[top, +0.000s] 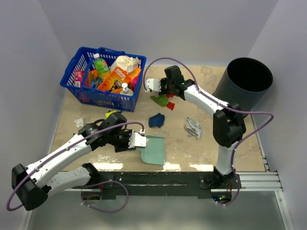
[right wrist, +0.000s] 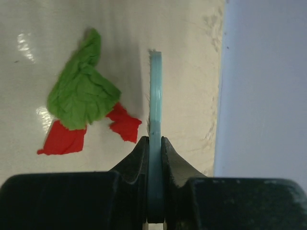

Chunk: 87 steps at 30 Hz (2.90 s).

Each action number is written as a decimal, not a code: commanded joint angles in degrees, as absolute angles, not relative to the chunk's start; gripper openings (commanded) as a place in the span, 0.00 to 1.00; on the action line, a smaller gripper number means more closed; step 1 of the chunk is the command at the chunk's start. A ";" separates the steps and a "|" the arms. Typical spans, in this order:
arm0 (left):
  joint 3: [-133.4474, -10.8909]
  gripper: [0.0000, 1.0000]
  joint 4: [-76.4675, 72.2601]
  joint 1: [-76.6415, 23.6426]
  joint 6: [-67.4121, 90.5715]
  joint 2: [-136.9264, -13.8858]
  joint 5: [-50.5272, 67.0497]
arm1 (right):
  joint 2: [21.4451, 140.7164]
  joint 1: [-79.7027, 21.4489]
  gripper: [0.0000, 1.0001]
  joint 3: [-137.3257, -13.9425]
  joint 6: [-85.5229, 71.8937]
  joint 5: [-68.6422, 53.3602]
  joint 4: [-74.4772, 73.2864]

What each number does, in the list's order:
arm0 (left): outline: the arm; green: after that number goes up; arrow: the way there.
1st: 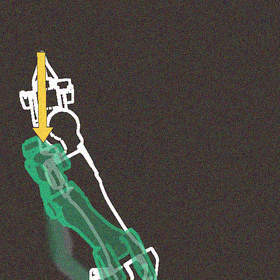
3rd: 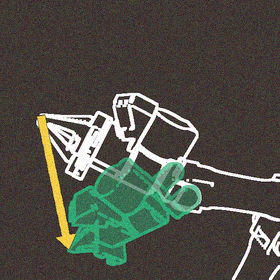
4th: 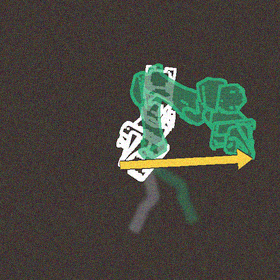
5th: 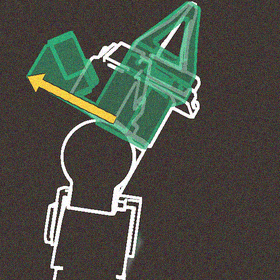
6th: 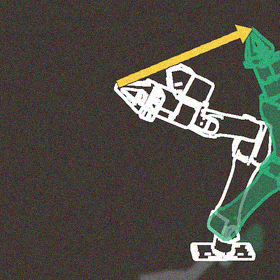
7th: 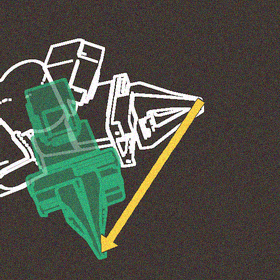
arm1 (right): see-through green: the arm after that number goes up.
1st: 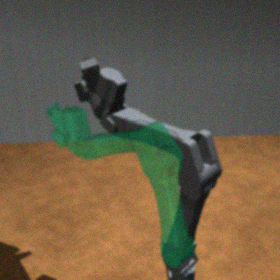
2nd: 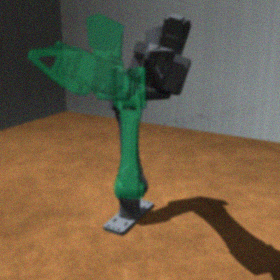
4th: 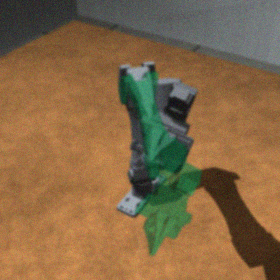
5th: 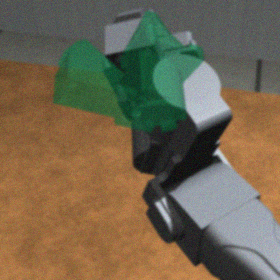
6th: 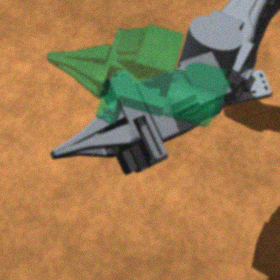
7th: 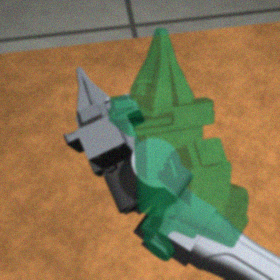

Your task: Sweep away the paper scraps from the table

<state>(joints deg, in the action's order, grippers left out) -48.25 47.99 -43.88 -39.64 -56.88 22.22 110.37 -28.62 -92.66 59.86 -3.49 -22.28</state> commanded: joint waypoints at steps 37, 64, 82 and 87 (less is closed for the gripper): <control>-49.48 0.00 59.41 -42.72 -44.56 -50.89 12.66 | 104.60 -24.28 0.00 -85.45 -17.14 -28.66 -37.52; -53.17 0.00 53.79 -41.66 -41.22 -54.41 15.56 | 95.44 -24.16 0.00 -79.98 74.51 -17.85 -8.29; -57.84 0.00 52.30 -38.76 -41.84 -56.95 13.45 | 84.21 -21.63 0.00 -74.51 117.51 -20.39 -56.64; -56.25 0.00 49.23 -38.76 -38.68 -57.13 10.99 | 80.07 -18.90 0.00 -77.08 96.41 -24.43 -49.44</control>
<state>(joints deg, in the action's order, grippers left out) -56.03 53.43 -39.05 -41.39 -57.06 13.04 83.53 -20.23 -73.23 110.39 -20.69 -51.46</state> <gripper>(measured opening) 0.353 0.106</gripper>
